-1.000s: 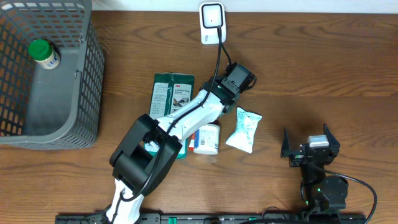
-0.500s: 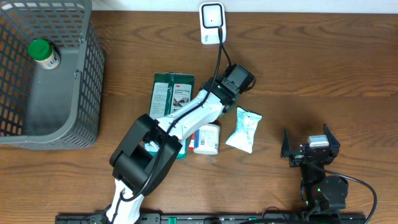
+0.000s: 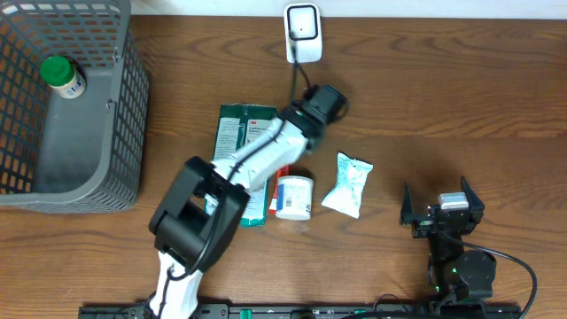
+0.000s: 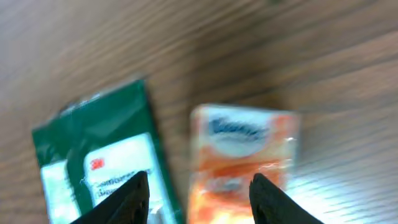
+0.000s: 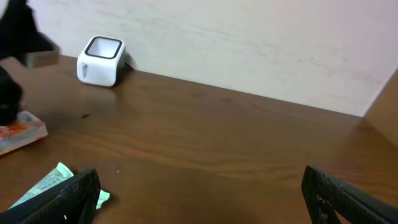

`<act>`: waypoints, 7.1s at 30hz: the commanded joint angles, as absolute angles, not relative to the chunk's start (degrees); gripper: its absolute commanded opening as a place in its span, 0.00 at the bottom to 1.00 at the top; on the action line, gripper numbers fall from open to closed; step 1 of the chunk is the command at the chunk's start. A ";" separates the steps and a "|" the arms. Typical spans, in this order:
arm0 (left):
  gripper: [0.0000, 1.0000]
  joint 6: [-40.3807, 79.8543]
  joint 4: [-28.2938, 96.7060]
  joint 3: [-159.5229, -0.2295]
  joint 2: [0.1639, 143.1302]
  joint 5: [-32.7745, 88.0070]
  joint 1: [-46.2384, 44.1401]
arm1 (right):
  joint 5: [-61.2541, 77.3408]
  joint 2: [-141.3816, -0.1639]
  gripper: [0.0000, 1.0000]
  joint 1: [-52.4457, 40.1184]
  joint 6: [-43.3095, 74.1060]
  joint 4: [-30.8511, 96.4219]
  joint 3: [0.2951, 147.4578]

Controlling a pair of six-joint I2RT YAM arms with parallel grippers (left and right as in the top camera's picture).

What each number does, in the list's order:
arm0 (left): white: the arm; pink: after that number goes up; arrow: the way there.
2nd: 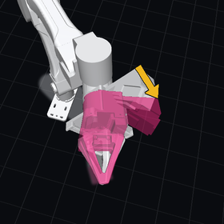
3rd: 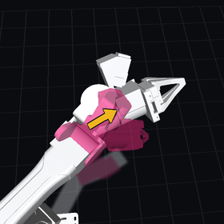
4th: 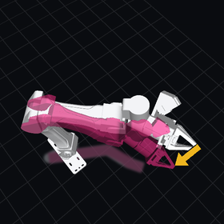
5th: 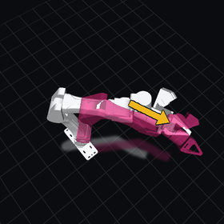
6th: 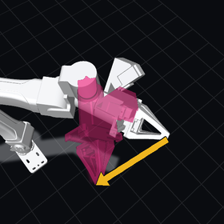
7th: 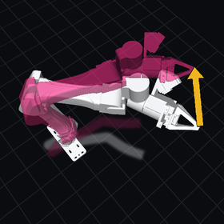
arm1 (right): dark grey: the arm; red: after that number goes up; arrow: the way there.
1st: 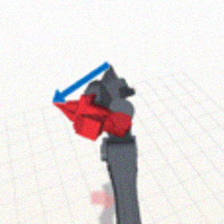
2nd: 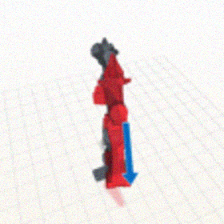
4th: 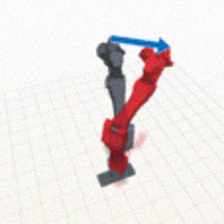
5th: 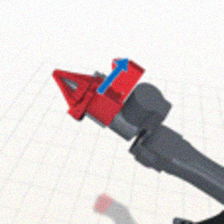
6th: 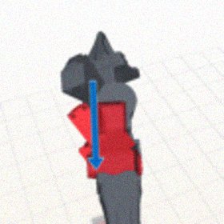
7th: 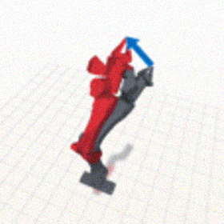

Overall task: Scan the item barcode
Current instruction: 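Place the tissue pack on the table above the red box, then move the left gripper back into the basket, then grasp the green-lidded jar in the basket with the left gripper, then lift the green-lidded jar out and carry it toward the items, then set the jar down beside the red box and release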

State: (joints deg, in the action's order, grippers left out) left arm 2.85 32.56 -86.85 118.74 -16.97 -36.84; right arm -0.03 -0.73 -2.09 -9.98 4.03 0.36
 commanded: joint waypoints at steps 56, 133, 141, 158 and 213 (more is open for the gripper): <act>0.77 8.80 32.14 -112.22 124.55 -5.91 25.21 | -0.58 -0.64 0.99 -1.80 -10.55 4.27 0.30; 0.54 16.95 44.95 -105.12 89.21 -3.36 23.66 | -0.58 -0.64 0.99 -1.80 -10.55 4.27 0.32; 0.54 18.57 60.31 -105.12 79.37 -2.13 8.71 | -0.58 -0.64 0.99 -1.80 -10.55 4.27 0.32; 0.50 19.22 85.67 -105.12 101.08 -2.22 -18.90 | -0.58 -0.64 0.99 -1.80 -10.55 4.27 0.30; 0.84 13.61 80.75 -105.10 125.71 8.38 -24.47 | -0.58 -0.67 0.99 -1.80 -10.55 4.27 0.32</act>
State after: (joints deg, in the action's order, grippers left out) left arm 13.67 80.79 -104.64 125.91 8.14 -24.53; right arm -0.03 -0.73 -2.09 -9.96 4.05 0.36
